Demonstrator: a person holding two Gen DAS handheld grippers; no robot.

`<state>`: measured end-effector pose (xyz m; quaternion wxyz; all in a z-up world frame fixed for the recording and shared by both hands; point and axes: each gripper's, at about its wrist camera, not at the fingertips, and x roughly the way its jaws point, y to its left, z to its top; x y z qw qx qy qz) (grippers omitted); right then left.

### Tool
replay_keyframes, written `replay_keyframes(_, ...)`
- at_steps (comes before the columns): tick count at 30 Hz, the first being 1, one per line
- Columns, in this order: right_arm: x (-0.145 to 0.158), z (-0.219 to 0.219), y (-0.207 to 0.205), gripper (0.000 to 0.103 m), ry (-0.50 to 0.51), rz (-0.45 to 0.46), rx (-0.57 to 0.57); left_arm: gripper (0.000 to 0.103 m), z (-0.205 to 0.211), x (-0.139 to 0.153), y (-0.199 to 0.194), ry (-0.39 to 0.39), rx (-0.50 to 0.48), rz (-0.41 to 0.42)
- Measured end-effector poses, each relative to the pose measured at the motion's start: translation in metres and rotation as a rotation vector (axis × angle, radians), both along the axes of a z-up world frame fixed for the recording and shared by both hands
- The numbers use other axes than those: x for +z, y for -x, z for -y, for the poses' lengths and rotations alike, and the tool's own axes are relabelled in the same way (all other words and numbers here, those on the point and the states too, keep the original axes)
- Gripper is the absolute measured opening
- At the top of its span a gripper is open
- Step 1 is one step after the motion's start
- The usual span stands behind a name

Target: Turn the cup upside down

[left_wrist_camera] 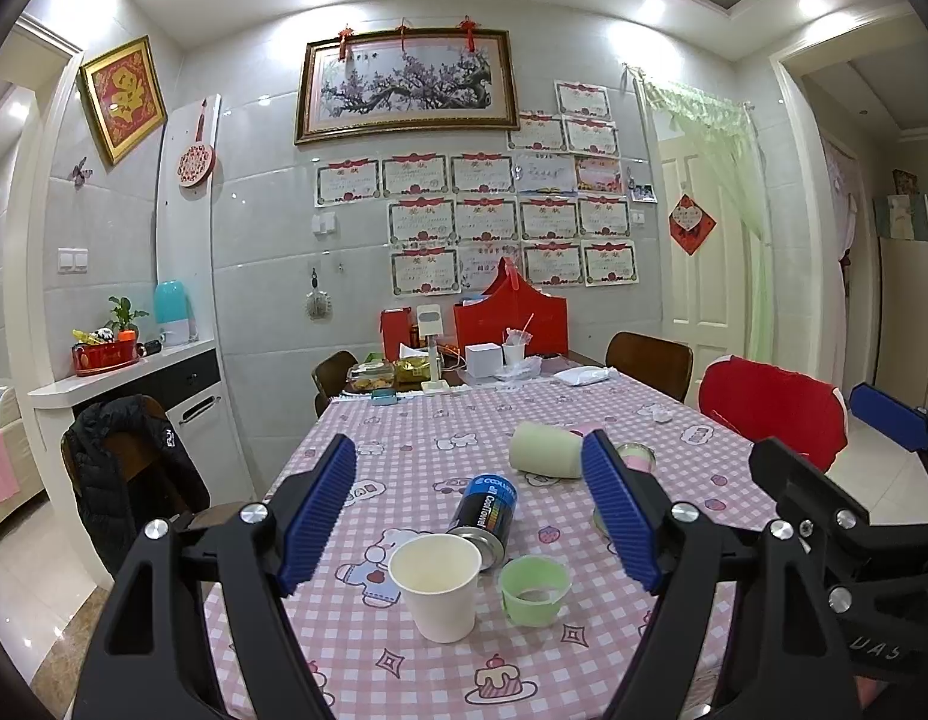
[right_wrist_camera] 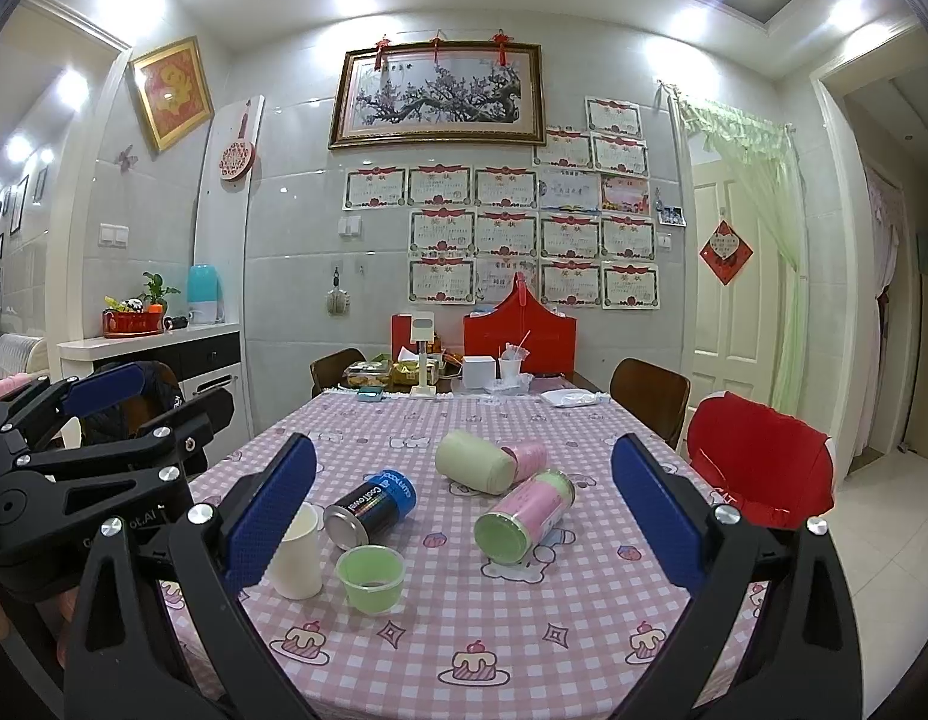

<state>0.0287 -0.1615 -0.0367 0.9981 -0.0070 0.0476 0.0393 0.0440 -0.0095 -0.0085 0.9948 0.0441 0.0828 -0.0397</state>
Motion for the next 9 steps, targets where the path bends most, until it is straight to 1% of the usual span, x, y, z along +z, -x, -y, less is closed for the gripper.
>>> replay_keyframes(9,-0.0017,-0.0028,-0.0042,0.095,0.006,-0.02,0.003,0.077,-0.0018,-0.0037,-0.0051,0.006,-0.004,-0.019)
